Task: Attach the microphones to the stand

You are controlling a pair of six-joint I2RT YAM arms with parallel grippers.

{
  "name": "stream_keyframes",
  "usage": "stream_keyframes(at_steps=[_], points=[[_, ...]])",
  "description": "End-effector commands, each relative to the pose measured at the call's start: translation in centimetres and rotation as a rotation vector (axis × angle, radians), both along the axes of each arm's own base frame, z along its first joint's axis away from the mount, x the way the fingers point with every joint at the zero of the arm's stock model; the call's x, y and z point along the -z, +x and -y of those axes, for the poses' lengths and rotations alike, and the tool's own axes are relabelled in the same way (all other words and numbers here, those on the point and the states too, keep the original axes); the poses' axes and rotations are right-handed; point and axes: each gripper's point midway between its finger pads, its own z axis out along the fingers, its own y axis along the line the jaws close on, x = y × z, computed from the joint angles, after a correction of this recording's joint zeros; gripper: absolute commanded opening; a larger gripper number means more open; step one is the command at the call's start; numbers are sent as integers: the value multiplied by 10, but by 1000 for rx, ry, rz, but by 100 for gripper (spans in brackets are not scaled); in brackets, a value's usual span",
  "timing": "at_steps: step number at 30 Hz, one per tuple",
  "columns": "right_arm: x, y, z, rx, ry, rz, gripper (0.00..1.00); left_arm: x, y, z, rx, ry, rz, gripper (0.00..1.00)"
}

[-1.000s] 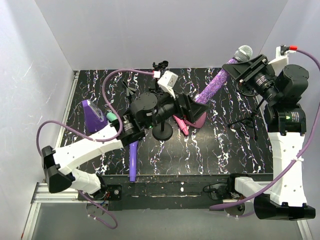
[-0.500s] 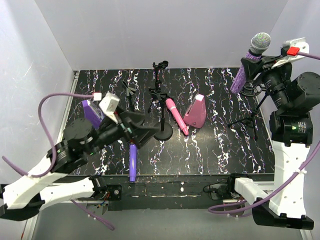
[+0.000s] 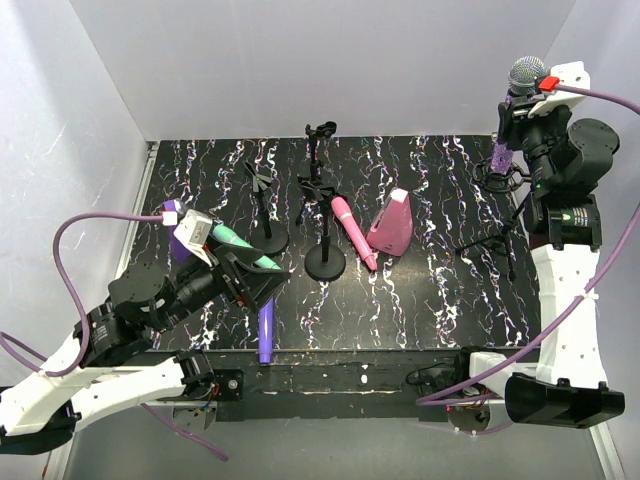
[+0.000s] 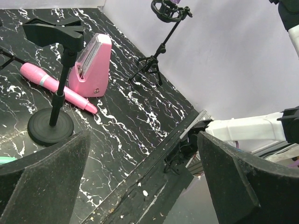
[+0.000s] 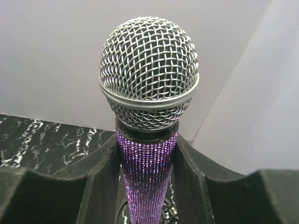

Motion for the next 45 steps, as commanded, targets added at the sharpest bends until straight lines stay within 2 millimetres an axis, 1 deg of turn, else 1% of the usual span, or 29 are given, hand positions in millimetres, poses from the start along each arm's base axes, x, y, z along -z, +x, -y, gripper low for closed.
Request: stream_keyframes(at_steps=[1, 3, 8, 11, 13, 14, 16, 17, 21, 23, 25, 29, 31, 33, 35, 37, 42, 45], points=[[-49, -2, 22, 104, -47, 194, 1, 10, 3, -2, -22, 44, -16, 98], [-42, 0, 22, 97, -35, 178, 1, 12, 4, -2, -23, 41, -21, 98], [-24, 3, 14, 44, 12, 131, 1, 15, 3, -3, -22, 40, -29, 98], [-11, 4, 10, 20, 32, 98, 1, 14, 2, -4, -24, 35, -27, 98], [-8, 4, 7, 7, 41, 92, 1, 15, 2, -5, -25, 35, -28, 98], [-6, 5, 7, 7, 43, 84, 1, 15, 2, -4, -25, 35, -28, 98], [-3, 8, 13, 40, 46, 76, 1, 15, 2, -5, -27, 37, -29, 98], [4, 10, 17, 62, 46, 48, 1, 14, 2, -5, -25, 36, -30, 98], [10, 8, 31, 88, 62, 31, 1, 15, 1, -6, -27, 39, -32, 98], [14, 4, 30, 80, 65, 21, 1, 15, 1, -7, -28, 39, -32, 98], [17, 0, 27, 60, 64, 18, 1, 16, 2, -7, -30, 41, -31, 98], [14, -10, 11, -21, 77, 25, 1, 17, 3, -5, -30, 50, -34, 98], [12, -11, 6, -47, 88, 18, 1, 17, 3, -4, -27, 49, -34, 98], [11, -10, 5, -52, 99, 9, 1, 15, 2, -5, -27, 45, -34, 98], [10, -8, 9, -33, 100, 5, 1, 14, 1, -5, -22, 39, -32, 98], [14, -4, 16, 5, 93, -8, 1, 12, 0, -8, -24, 31, -29, 98], [26, 6, 34, 71, 80, -47, 1, 12, 0, -9, -25, 26, -30, 98], [29, 10, 36, 74, 91, -64, 1, 12, -1, -8, -22, 27, -31, 98]])
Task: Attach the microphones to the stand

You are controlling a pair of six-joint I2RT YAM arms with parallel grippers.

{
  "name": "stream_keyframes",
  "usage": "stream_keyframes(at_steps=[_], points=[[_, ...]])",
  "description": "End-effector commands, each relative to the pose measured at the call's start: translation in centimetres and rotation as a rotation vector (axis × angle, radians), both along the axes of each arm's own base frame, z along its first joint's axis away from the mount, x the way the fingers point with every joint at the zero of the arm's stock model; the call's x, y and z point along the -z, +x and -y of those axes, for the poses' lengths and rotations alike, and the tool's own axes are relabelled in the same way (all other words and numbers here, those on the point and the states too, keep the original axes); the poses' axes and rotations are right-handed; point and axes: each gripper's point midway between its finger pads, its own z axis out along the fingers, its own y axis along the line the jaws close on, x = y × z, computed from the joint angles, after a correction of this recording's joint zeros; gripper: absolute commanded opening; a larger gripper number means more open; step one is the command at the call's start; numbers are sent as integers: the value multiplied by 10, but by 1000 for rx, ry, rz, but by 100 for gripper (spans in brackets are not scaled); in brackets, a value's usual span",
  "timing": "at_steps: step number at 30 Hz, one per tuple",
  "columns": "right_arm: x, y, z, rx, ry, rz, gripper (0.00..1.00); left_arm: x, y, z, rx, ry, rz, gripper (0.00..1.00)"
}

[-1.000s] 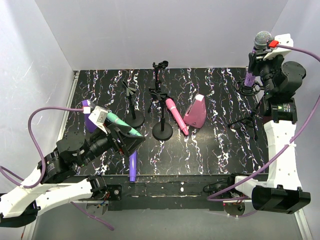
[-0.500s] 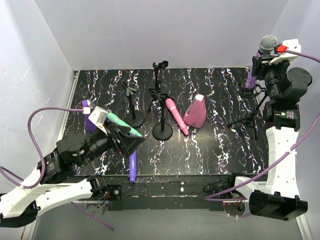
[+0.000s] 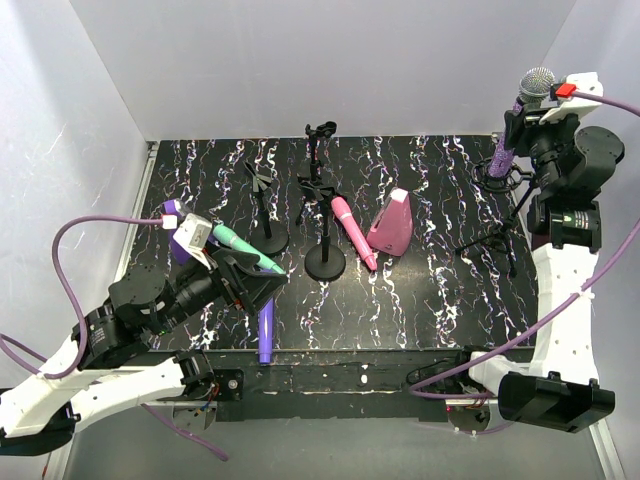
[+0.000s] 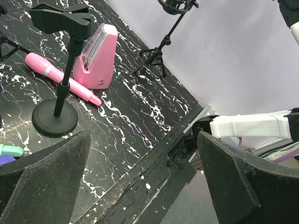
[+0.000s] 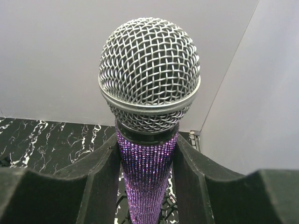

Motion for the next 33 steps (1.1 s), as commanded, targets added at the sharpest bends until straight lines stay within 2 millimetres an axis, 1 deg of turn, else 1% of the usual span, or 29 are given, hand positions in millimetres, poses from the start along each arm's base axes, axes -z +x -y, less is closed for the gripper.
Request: stream_keyframes(at_steps=[1, 5, 8, 11, 15, 20, 27, 33], points=[[3, 2, 13, 49, 7, -40, 1, -3, 0, -3, -10, -6, 0, 98], [10, 3, 14, 47, -34, -61, 1, -3, 1, -4, -15, -4, 0, 98], [21, 2, 7, -3, -96, -99, 1, -1, 1, -4, -17, 0, -3, 98], [38, 5, 4, -33, -119, -175, 1, -1, 1, -3, -15, 2, -2, 98], [58, 12, 9, -21, -127, -247, 1, 1, 1, -1, -12, 8, -7, 98], [81, 11, 9, -27, -127, -288, 1, 2, 1, -1, -11, 6, -11, 98], [113, 7, 15, 0, -141, -322, 1, 3, 0, -4, -13, -3, -15, 98], [120, -1, 22, 21, -89, -303, 1, 4, -1, -6, -14, -4, -16, 98]])
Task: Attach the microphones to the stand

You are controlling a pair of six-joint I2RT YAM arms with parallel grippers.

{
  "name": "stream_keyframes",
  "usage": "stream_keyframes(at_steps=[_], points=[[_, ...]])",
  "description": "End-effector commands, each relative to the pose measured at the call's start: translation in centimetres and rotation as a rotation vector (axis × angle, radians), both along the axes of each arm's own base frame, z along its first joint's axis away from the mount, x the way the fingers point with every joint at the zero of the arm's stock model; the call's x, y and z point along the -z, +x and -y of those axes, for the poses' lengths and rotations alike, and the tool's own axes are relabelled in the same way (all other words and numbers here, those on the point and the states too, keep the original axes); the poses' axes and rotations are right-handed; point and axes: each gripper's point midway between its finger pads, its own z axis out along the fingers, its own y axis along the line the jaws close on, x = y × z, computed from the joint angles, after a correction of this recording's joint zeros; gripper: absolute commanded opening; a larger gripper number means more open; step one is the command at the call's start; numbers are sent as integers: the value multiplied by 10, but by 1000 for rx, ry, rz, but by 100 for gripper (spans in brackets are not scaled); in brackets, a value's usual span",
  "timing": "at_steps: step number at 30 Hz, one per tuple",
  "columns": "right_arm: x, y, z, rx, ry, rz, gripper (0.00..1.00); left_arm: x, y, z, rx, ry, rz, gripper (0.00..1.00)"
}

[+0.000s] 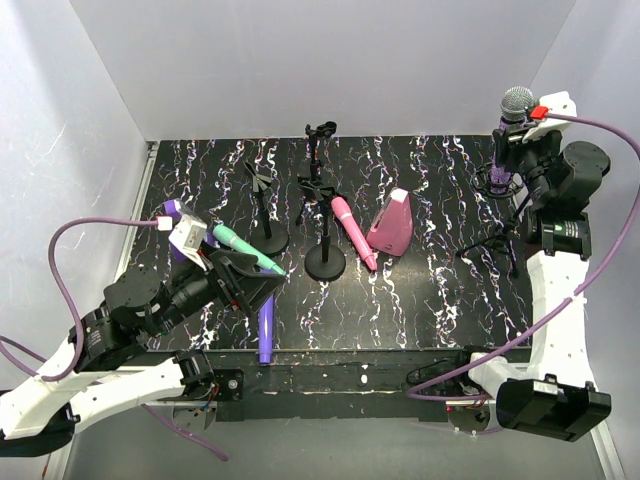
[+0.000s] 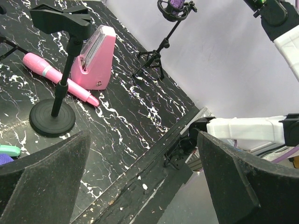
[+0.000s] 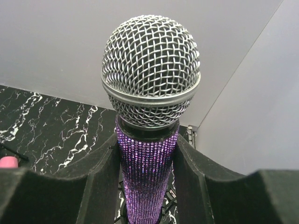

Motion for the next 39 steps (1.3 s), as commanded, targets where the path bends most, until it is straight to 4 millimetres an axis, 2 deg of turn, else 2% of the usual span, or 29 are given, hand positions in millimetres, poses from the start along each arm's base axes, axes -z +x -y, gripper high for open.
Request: stream_keyframes(at_steps=[1, 5, 8, 14, 22, 25, 27, 28, 29, 31, 32, 35, 39], points=[[81, -5, 29, 103, 42, -241, 1, 7, 1, -3, -15, 17, -11, 98], [97, -7, 37, 140, 45, -257, 1, 6, 1, -3, -15, 13, -13, 98], [98, -4, 47, 180, 10, -218, 1, 4, 0, -4, -13, 9, -11, 98], [110, -3, 39, 115, 9, -251, 1, 4, -1, -4, -10, 6, -13, 98], [130, -4, 41, 116, 43, -302, 1, 6, -2, -7, -14, -3, -16, 98], [130, -7, 42, 111, 48, -312, 1, 6, -2, -8, -17, -1, -16, 98], [130, -10, 40, 87, 61, -338, 15, 6, -1, -8, -18, -3, -16, 98], [124, -12, 35, 50, 69, -333, 25, 7, -1, -8, -19, -1, -18, 98], [119, -15, 34, 30, 77, -327, 41, 6, -1, -8, -18, -1, -16, 98], [108, -17, 32, 18, 82, -302, 60, 6, -2, -8, -18, -3, -16, 98], [102, -18, 32, 16, 81, -286, 67, 5, -2, -9, -18, -6, -15, 98], [87, -21, 30, 6, 92, -255, 77, 3, -2, -10, -20, -10, -13, 98], [64, -26, 24, -28, 84, -208, 84, 3, -3, -10, -17, -12, -10, 98]])
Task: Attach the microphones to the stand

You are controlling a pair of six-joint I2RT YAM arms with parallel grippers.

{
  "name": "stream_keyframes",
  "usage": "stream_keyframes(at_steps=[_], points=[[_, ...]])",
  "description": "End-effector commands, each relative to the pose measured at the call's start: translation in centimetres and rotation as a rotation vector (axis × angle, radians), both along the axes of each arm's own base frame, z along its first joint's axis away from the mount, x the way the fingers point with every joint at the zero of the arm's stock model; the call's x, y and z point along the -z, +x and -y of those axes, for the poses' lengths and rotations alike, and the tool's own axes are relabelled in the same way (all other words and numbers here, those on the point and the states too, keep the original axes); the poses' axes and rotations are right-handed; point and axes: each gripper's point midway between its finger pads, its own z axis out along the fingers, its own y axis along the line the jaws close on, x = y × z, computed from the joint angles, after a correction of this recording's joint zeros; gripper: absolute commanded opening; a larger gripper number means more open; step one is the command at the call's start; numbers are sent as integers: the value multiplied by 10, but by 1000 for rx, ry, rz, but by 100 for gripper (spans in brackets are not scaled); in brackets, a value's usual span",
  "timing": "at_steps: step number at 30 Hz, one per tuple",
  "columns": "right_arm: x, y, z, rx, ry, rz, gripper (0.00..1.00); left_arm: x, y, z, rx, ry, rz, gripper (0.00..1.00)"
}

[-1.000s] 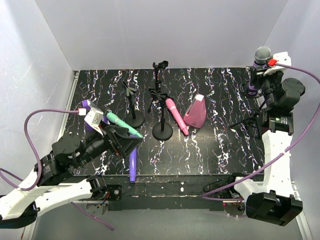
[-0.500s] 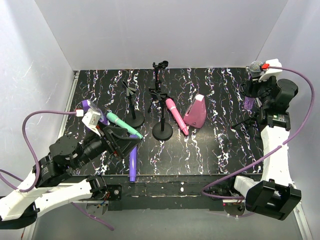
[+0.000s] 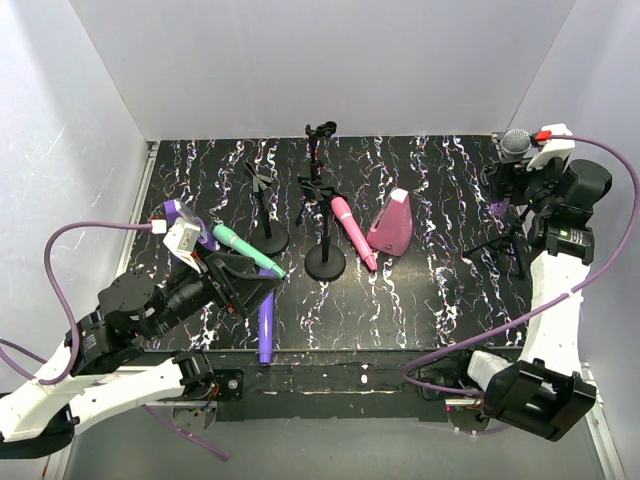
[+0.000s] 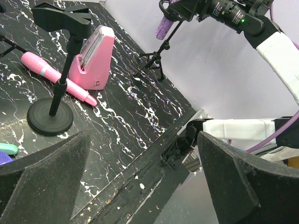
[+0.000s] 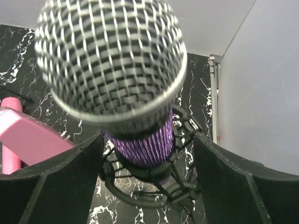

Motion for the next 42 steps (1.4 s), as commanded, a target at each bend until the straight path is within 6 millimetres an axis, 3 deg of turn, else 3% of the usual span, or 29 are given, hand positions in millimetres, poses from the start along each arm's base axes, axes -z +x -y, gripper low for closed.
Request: stream_keyframes(at_steps=[1, 8, 15, 21, 27, 30, 36, 42], points=[[-40, -13, -11, -49, 3, 67, 86, 3, 1, -5, -17, 12, -6, 98], [-91, -32, -27, -106, 2, 148, 90, 2, 0, -8, -22, 5, -4, 98], [-136, -64, -46, -154, 8, 243, 90, 3, 0, -8, -23, 13, -1, 98], [-168, -103, -83, -309, 9, 280, 91, 12, 4, -8, -40, 48, -18, 98], [-165, -154, -141, -679, 4, 271, 91, 25, 11, -7, -76, 98, -57, 98], [-155, -173, -158, -824, 60, 226, 91, 33, 14, -6, -91, 129, -79, 98], [-133, -184, -166, -915, 127, 142, 90, 40, 20, -4, -121, 157, -101, 98], [-126, -194, -172, -949, 122, 87, 89, 50, 25, -1, -136, 192, -120, 98]])
